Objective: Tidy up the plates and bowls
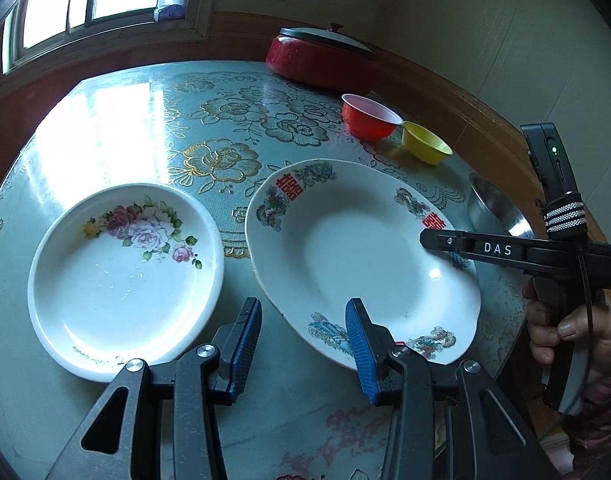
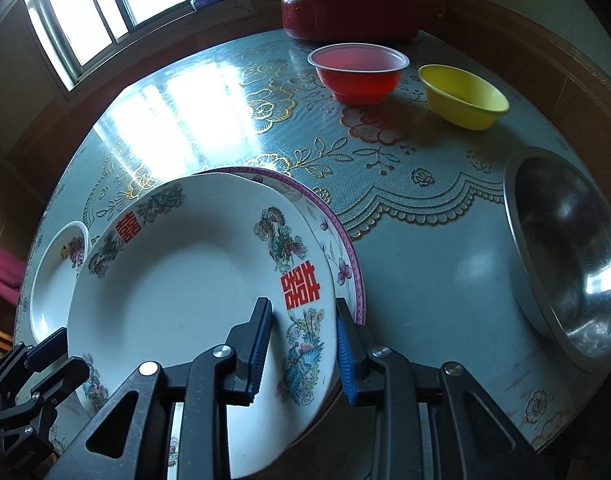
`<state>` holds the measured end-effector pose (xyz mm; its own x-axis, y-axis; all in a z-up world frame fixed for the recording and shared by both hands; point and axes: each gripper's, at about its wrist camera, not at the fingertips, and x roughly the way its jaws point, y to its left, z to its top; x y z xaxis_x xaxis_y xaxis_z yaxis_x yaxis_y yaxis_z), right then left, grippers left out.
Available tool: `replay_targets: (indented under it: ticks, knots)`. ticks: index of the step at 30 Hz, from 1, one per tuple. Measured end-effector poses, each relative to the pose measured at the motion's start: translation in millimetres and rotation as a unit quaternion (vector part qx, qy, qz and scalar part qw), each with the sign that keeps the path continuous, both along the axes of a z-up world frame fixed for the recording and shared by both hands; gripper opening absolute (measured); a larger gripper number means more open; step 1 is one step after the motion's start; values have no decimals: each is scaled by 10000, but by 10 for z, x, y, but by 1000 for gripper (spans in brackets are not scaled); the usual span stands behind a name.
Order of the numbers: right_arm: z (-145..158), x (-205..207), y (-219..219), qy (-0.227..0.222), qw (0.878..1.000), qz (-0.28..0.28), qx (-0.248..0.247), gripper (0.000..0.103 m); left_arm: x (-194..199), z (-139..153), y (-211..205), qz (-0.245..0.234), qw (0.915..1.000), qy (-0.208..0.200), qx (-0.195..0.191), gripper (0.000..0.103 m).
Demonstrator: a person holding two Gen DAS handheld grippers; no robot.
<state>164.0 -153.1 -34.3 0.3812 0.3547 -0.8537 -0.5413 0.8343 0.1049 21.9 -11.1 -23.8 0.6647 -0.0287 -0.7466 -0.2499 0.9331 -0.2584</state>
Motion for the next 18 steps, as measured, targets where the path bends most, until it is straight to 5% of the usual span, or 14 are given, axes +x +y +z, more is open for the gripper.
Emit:
replay_targets:
  ticks: [4,18]
  knots:
    - [37,-39,71,-397,9991,-27,-154,29,33,-16,-64,-272,9995,74,116,43]
    - [56,50,10,-377,9988,-297,-31,28,167,-26,-71,-592,9974,221,338,43]
